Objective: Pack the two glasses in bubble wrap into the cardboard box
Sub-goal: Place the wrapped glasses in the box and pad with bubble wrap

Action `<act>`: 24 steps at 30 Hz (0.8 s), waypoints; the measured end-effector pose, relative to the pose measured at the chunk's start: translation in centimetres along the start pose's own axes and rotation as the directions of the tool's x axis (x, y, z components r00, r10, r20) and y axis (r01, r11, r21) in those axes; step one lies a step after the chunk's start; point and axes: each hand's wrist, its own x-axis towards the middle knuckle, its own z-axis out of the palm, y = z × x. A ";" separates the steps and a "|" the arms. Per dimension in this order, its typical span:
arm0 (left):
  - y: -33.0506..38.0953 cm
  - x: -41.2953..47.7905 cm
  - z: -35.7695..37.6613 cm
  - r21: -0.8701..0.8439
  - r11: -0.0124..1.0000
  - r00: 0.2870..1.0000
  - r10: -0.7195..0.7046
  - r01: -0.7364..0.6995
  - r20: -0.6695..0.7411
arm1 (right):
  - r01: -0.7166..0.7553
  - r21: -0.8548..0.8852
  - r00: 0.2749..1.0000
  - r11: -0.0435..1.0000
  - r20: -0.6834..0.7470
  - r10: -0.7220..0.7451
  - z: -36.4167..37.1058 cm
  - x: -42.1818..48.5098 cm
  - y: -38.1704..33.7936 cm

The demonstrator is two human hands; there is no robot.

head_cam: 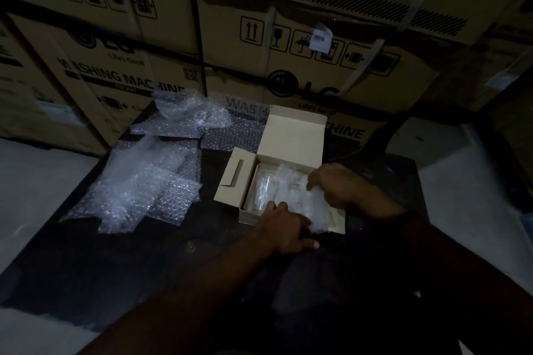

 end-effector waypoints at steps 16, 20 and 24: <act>0.1 -0.4 0.7 -0.048 0.998 0.992 0.034 -0.040 -0.123 | -0.028 -0.042 0.992 0.999 0.119 0.033 0.6 0.3 0.0; 0.2 -0.5 0.4 -0.042 0.999 0.992 0.013 -0.018 -0.123 | -0.050 0.127 0.992 0.991 -0.111 0.064 0.1 -0.4 1.3; 0.7 -0.3 0.6 0.079 0.996 0.992 0.051 -0.042 -0.111 | 0.017 -0.037 1.000 0.999 0.000 -0.017 0.6 -0.5 1.0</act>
